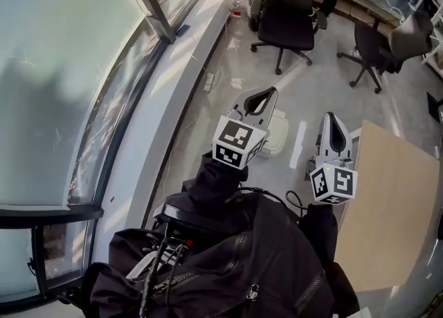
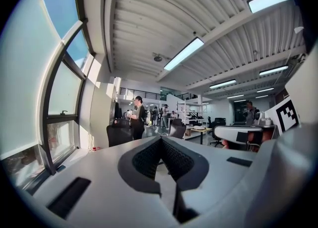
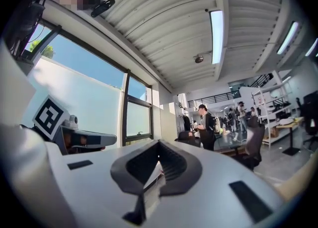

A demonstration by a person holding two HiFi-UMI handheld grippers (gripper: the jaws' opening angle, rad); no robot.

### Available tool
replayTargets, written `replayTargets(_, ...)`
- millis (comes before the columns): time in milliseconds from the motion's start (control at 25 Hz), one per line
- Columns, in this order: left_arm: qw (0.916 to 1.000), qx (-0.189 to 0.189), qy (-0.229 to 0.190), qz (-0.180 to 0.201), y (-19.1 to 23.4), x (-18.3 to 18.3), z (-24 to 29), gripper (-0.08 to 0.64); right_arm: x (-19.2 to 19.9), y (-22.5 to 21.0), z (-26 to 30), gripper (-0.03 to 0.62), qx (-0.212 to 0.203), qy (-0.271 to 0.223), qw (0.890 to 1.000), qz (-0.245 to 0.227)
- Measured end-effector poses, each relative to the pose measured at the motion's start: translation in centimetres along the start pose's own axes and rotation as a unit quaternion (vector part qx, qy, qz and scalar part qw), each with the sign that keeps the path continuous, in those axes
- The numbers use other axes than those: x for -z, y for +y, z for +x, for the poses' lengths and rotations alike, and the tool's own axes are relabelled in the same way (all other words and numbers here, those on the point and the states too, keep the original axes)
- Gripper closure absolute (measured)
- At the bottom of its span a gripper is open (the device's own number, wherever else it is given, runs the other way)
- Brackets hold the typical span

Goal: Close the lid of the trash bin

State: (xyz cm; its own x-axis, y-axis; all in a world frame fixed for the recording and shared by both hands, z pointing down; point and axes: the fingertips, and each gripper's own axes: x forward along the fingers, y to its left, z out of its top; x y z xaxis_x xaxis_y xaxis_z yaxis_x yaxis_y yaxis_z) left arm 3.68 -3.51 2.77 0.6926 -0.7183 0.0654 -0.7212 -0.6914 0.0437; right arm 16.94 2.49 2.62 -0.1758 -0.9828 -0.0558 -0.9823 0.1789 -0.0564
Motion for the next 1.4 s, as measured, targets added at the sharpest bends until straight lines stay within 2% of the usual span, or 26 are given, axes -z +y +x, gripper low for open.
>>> replayTargets(200,0.9998,0.008,-0.016,-0.001,-1.0,-0.5,0.0,0.558,-0.9,-0.5,-0.5,0.588,0.010,-0.008,1.000,-0.015)
replayTargets(640,0.9993,0.034,-0.013,-0.002,-3.7,0.1,1.3,0.558,-1.7,-2.8,-1.5,0.588,0.042,-0.014,0.999,-0.028)
replayTargets(800,0.9992,0.034,-0.019,0.000,-4.3,-0.7,0.9,0.558,-2.8,-2.4,-2.0,0.588,0.037,-0.021,0.999,-0.032)
replayTargets(1000,0.9992,0.011,-0.037,-0.007,-4.2,-1.2,0.5,0.558,-2.9,-2.0,-2.6,0.588,0.027,-0.027,0.999,-0.035)
replayTargets(1400,0.9990,0.021,-0.039,0.004,-5.2,-0.7,1.0,0.558,-3.1,-1.9,-3.1,0.588,0.025,-0.038,0.998,-0.046)
